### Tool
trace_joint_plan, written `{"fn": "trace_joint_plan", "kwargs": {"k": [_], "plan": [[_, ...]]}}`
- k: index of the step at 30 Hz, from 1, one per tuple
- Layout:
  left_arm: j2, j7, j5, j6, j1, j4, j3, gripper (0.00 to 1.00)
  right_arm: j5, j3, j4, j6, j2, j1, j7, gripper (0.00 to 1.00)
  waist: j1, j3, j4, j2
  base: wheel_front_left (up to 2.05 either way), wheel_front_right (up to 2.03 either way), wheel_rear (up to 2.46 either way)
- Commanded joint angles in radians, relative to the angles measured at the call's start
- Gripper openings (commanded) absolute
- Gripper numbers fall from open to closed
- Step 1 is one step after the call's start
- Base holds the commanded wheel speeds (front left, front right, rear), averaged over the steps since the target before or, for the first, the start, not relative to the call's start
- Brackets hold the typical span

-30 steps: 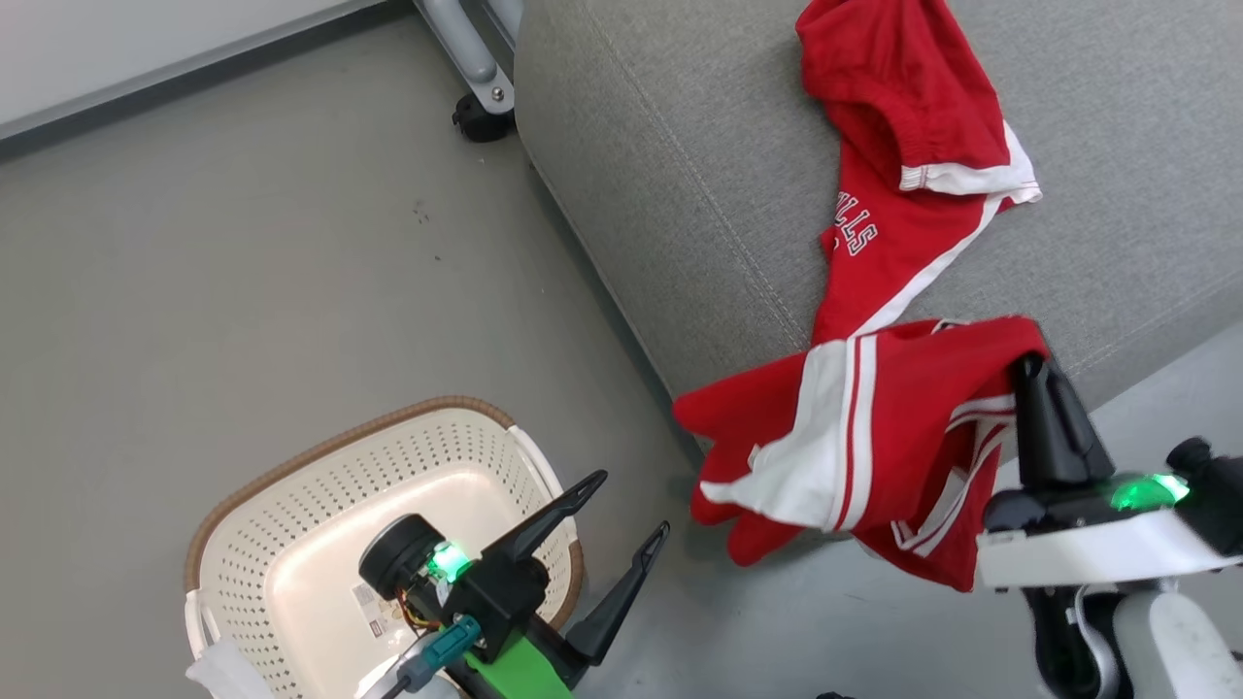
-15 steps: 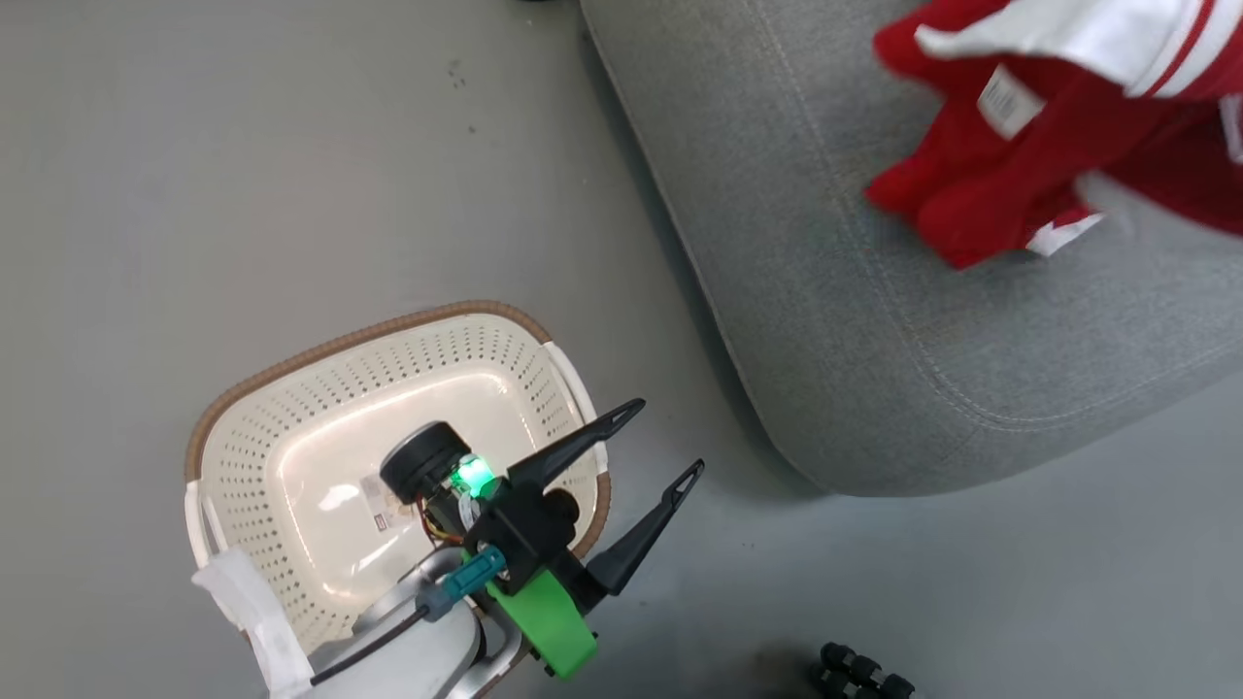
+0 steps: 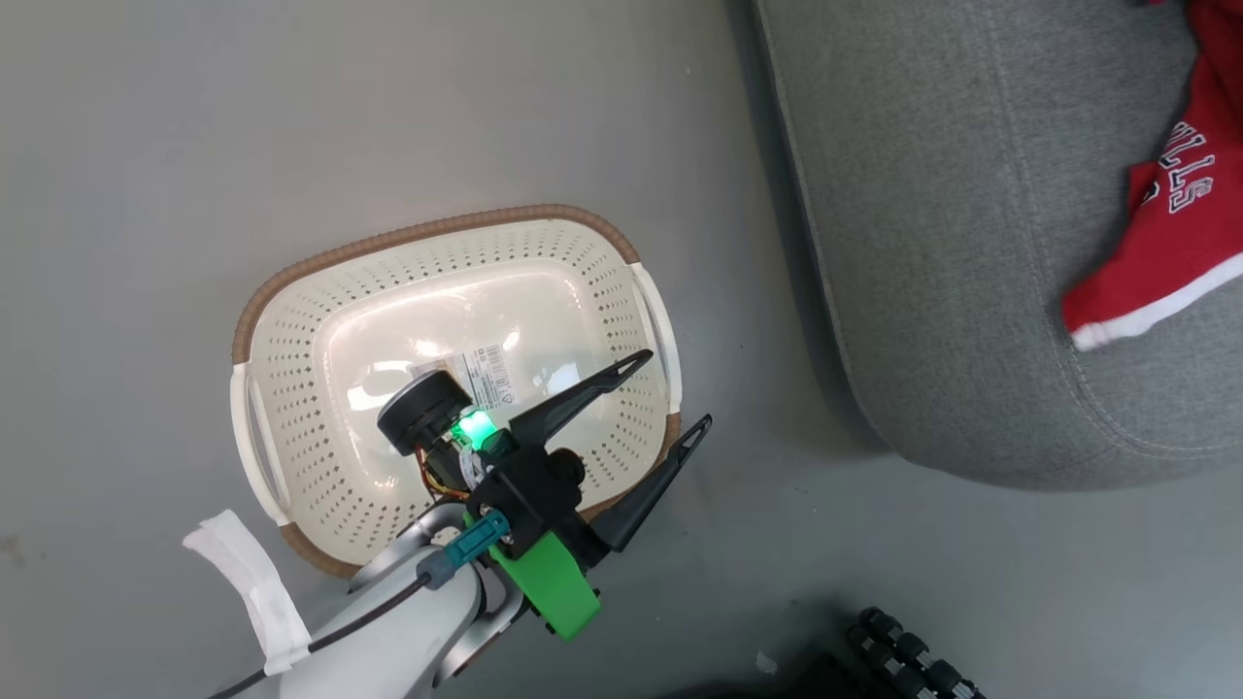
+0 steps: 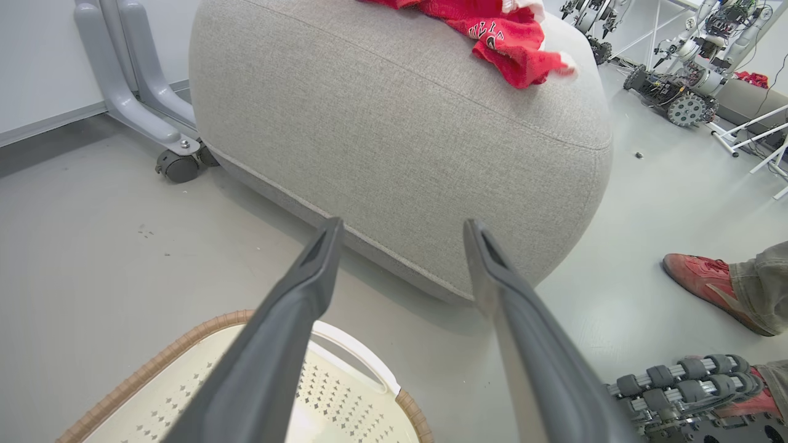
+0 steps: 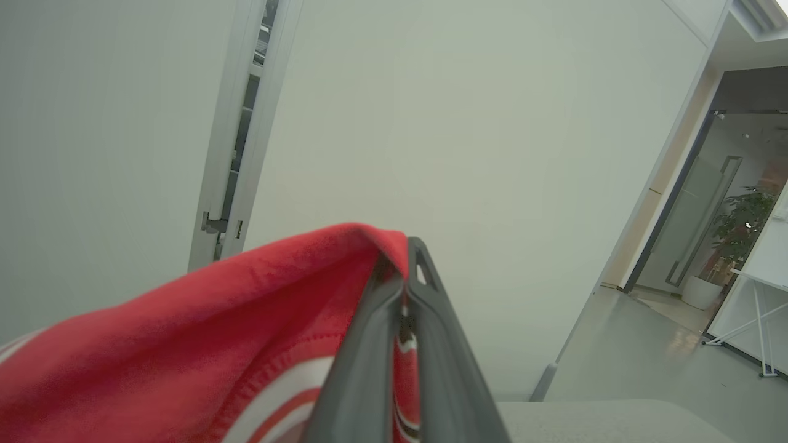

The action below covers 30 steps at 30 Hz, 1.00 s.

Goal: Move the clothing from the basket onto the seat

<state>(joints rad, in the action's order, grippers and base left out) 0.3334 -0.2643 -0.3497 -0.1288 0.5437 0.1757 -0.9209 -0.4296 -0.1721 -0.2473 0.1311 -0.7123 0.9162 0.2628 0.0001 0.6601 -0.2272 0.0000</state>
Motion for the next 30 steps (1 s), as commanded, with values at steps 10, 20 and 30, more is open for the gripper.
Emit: {"fn": "trace_joint_plan", "kwargs": {"k": [10, 20, 30], "plan": [[0.014, 0.0, 0.015, -0.003, 0.006, 0.014, 0.004, 1.0, 0.101, -0.192, -0.317, -0.001, 0.113, -0.171, 0.003, 0.0, -0.0001, 0.04, 0.036, 0.0, 0.0, 0.0, 0.0], [-0.009, 0.0, -0.009, -0.003, -0.047, 0.048, -0.019, 1.0, 0.173, -0.338, -0.269, -0.001, 0.284, -0.296, 0.003, 1.0, -0.0001, -0.069, 0.007, 0.0, 0.0, 0.0, 0.0], [-0.11, 0.0, -0.061, -0.003, -0.158, 0.061, 0.093, 1.0, 0.167, -0.248, -0.165, -0.001, 0.435, -0.603, 0.003, 1.0, -0.0001, -0.281, 0.065, 0.0, 0.0, 0.0, 0.0]]}}
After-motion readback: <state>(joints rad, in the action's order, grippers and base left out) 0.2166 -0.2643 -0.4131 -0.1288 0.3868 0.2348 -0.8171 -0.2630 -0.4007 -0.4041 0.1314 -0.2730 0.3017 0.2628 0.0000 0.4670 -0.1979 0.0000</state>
